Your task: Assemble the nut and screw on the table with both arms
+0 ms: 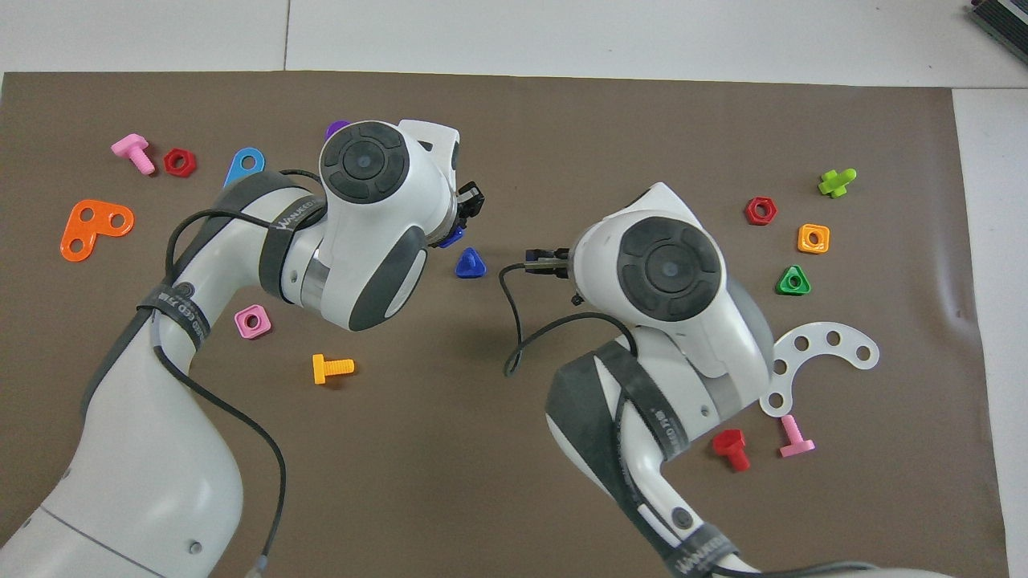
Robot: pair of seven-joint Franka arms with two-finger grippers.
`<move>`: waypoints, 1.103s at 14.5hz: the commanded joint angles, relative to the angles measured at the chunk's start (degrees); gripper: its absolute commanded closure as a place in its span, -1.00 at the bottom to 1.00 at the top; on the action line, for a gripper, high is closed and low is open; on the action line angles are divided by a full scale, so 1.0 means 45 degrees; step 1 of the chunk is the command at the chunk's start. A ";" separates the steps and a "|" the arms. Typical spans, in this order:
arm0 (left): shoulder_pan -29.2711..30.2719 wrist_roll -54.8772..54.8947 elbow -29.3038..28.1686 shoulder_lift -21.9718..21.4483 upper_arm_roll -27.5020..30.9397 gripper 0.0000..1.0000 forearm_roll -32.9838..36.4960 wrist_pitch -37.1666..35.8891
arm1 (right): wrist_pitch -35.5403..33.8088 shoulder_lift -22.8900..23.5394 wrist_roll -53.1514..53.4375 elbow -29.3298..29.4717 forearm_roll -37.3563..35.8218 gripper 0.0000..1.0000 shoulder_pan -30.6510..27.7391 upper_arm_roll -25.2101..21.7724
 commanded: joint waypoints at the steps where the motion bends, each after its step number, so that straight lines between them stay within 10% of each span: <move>1: -0.0522 -0.0129 0.0453 0.0541 0.0196 1.00 -0.0211 0.0123 | -0.0915 -0.1403 -0.1951 -0.0672 0.0059 -1.00 -0.1636 0.0129; 16: -0.0856 -0.0500 -0.0640 0.0502 0.0157 1.00 -0.0231 -0.0014 | -0.8362 -0.2129 -0.5278 0.3900 0.0956 -1.00 -0.6505 -0.0008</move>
